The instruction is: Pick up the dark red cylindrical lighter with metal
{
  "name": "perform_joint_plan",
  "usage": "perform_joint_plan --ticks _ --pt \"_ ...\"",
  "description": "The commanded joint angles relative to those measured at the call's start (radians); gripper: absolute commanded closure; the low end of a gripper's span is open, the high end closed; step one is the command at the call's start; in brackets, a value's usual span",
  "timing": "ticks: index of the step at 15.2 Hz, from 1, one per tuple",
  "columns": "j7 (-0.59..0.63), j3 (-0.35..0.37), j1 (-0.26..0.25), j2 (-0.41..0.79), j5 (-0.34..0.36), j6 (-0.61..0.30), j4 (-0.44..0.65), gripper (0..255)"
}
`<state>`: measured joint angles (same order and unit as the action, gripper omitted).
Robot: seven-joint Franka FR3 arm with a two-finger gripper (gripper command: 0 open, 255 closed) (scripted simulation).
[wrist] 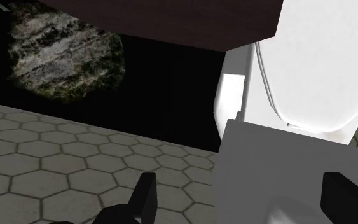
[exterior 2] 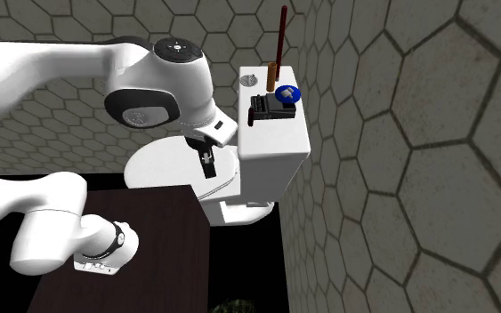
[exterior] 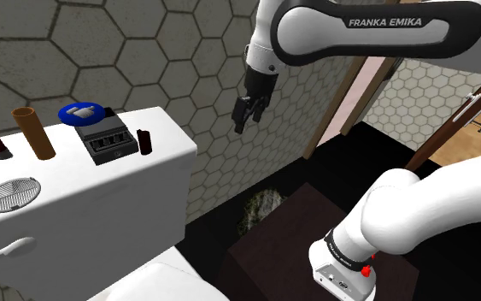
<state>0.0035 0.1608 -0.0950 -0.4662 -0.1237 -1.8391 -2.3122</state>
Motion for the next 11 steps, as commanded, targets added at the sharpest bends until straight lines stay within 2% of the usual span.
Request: perform_joint_plan --ticks 1,6,11 --pt "0.014 0.024 -0.012 0.053 -0.004 -0.039 0.035 0" --pt "0.061 0.087 -0.039 0.186 0.003 -0.117 0.139 0" --pt "0.116 0.146 -0.065 0.325 0.039 -0.177 0.265 0"
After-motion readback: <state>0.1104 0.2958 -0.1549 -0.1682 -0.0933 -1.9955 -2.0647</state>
